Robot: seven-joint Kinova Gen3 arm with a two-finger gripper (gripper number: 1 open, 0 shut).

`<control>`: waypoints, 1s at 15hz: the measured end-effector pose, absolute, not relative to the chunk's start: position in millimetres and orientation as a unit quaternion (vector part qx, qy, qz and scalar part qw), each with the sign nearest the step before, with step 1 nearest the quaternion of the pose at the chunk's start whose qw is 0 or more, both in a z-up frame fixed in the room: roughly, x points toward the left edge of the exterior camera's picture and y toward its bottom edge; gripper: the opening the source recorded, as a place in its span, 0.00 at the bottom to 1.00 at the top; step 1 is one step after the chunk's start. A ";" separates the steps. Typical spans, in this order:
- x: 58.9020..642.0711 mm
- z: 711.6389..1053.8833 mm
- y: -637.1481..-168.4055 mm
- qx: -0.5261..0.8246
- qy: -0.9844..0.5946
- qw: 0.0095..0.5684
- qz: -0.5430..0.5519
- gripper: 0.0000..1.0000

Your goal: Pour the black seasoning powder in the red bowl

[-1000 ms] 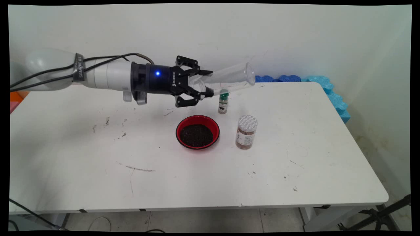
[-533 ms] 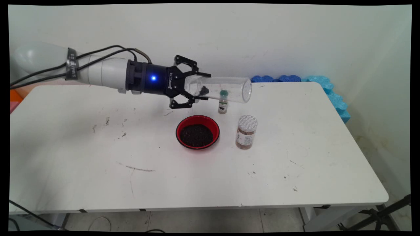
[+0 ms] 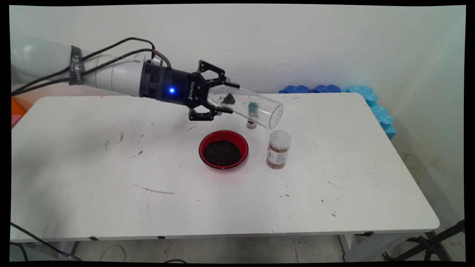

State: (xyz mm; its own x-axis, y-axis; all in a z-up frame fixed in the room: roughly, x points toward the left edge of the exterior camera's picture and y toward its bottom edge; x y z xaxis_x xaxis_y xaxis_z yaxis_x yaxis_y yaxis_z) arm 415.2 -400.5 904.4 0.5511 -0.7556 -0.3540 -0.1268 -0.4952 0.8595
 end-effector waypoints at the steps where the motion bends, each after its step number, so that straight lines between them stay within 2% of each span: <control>1: 414.3 907.1 -401.0 0.773 -0.300 0.419 -0.370 0.00; 15: 400.2 942.0 -406.5 0.701 -0.492 0.450 -0.251 0.00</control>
